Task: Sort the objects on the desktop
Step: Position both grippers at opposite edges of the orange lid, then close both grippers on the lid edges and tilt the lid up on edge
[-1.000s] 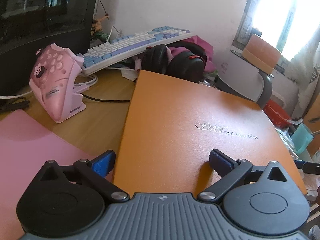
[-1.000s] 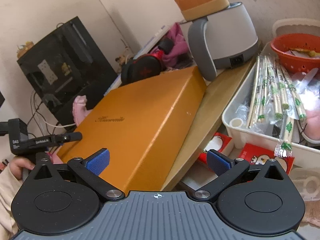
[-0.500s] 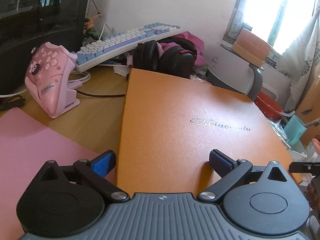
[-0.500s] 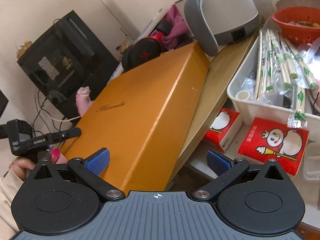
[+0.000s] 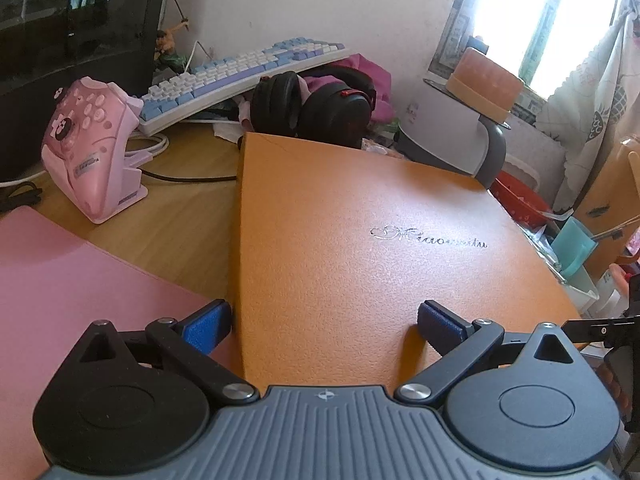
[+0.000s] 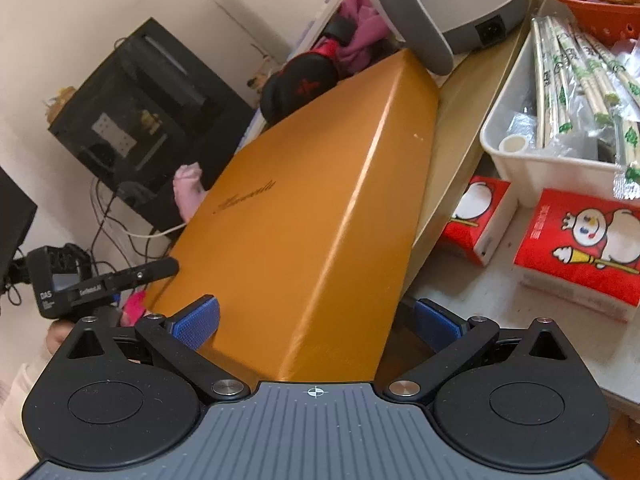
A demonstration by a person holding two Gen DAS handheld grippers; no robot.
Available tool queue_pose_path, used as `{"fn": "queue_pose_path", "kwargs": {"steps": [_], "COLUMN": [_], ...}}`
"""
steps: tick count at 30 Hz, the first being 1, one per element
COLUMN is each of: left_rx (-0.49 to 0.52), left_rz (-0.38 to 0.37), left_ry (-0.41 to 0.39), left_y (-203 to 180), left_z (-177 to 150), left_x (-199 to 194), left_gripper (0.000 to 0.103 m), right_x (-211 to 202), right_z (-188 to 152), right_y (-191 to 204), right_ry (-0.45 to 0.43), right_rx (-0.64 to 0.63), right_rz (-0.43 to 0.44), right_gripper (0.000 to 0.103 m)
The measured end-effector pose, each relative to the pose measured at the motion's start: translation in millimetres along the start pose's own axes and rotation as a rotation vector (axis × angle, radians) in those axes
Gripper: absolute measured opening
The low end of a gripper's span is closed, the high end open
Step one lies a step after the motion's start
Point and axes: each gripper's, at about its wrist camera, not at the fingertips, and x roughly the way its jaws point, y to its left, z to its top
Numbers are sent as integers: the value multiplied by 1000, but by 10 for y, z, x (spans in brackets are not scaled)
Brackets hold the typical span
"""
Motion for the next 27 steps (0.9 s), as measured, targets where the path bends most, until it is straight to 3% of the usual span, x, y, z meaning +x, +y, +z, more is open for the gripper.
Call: {"fn": "queue_pose_path", "kwargs": {"steps": [6,9,27], "left_rx": [5,9,9], "left_rz": [-5,-7,-56], "left_ry": [9,16,53], "left_y": [-20,-40,-28], "left_z": [-13,-20,-94], "left_x": [-14,-22,-104], "left_gripper": [103,103,103], "right_x": [9,14,41], "right_z": [16,23,70], "right_y": [24,35,106], "right_ry": [-3,-5,-15], "right_rx": [-13,-20,-61], "right_rz": [2,2,7], "right_gripper": [102,97,98]}}
